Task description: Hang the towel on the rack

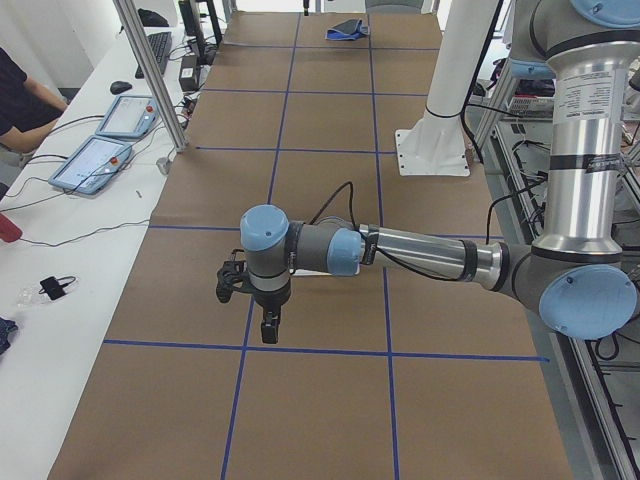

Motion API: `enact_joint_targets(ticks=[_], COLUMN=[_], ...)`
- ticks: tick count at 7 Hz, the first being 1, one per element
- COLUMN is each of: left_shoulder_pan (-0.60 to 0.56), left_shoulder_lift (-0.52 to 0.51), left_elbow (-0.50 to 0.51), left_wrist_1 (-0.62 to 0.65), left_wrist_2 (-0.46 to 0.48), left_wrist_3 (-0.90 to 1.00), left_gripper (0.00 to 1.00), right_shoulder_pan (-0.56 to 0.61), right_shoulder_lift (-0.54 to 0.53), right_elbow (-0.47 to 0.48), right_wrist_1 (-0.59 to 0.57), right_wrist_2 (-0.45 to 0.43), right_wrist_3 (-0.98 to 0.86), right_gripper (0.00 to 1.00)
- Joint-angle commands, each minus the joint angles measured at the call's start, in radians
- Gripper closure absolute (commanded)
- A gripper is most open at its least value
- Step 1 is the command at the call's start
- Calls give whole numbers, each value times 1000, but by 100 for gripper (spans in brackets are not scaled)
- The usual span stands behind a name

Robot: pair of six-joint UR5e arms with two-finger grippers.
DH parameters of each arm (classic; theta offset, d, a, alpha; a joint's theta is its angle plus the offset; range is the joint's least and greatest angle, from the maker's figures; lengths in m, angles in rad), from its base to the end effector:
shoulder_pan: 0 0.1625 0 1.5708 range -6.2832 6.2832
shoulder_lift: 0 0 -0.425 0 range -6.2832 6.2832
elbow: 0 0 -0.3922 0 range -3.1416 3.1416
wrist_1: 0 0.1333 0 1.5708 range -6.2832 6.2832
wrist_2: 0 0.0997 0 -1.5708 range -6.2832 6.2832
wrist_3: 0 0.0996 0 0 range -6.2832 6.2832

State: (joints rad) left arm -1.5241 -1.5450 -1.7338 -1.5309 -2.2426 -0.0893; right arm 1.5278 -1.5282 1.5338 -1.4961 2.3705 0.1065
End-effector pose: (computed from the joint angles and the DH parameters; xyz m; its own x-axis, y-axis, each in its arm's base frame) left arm -0.0486 -0.4872 0.6016 0.7801 0.0079 -0.6256 0.0232 0.9989 0.0415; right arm 0.0397 -0.5174 0.6461 0.6944 0.0189 0.7193 -0.0311 0.9995 0.0038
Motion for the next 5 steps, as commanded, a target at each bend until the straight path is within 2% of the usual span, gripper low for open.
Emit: enact_joint_targets(ticks=[1,5], left_shoulder_pan=[1,1], left_shoulder_lift=[-1,-3], left_elbow=[-3,-3], left_wrist_1=[-2,-2], left_wrist_2=[0,6], left_wrist_3=[0,-1], left_gripper=[1,1], right_shoulder_pan=[6,6], right_shoulder_lift=[-9,-14], right_elbow=[29,20], right_wrist_1=[-24,-13], right_wrist_2=[4,0], right_wrist_3=[-1,-2], right_gripper=[0,0])
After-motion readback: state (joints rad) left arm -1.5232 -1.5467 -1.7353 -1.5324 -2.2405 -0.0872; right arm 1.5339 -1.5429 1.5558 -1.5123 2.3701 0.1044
